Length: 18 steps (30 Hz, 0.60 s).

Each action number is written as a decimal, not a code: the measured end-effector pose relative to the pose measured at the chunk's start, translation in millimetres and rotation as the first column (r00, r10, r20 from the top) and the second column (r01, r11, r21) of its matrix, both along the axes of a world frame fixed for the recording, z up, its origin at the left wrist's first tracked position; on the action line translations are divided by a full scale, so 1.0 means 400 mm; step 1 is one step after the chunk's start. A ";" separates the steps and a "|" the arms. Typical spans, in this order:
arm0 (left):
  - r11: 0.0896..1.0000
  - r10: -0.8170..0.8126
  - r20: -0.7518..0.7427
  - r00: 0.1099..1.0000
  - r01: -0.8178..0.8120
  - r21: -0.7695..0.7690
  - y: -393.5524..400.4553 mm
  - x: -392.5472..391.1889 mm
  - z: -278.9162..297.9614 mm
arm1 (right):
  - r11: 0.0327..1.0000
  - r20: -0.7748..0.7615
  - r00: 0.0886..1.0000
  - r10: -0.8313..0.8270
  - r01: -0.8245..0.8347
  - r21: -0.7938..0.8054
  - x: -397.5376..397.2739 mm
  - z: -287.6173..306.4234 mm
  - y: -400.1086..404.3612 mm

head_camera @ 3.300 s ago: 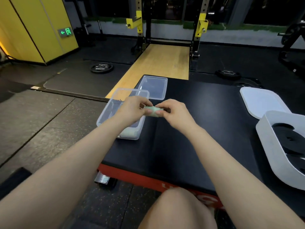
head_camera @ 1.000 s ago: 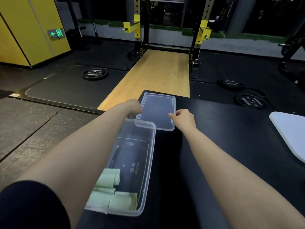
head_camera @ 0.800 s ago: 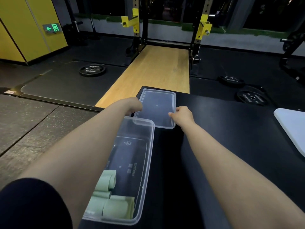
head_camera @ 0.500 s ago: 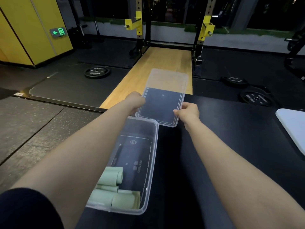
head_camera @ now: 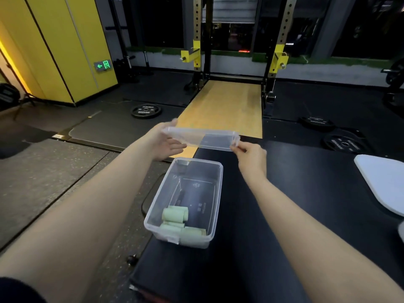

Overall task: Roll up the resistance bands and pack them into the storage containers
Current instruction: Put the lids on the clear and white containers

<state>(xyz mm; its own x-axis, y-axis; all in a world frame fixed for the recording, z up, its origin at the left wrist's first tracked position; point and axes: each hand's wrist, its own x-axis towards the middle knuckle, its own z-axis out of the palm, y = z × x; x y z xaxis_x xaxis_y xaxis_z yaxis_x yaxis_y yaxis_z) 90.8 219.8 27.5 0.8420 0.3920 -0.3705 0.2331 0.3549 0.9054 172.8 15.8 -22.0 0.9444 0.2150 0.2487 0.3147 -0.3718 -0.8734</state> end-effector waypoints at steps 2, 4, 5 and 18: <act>0.999 0.015 -0.004 1.000 -0.015 -0.039 0.004 -0.051 -0.001 | 0.996 0.008 0.998 0.062 -0.061 -0.062 -0.043 0.006 -0.002; 1.000 -0.006 -0.065 0.998 0.006 0.010 0.002 -0.095 -0.015 | 0.985 -0.013 0.991 0.135 -0.136 -0.102 -0.081 0.009 -0.008; 0.999 -0.006 -0.071 0.997 0.009 0.052 0.001 -0.114 -0.026 | 0.976 -0.029 0.983 0.179 -0.181 -0.124 -0.098 0.007 -0.012; 0.956 0.075 -0.076 0.994 -0.050 0.288 -0.070 -0.212 -0.166 | 0.893 -0.180 0.924 0.337 -0.374 -0.250 -0.206 -0.109 -0.021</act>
<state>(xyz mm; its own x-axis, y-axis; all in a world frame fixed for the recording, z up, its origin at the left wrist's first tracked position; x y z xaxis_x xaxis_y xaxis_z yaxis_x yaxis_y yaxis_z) 5.9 192.0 -39.1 0.7827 0.5425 -0.3051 0.2997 0.1010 0.9487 90.5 7.5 -65.5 0.8112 0.5846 0.0133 0.3634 -0.4862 -0.7947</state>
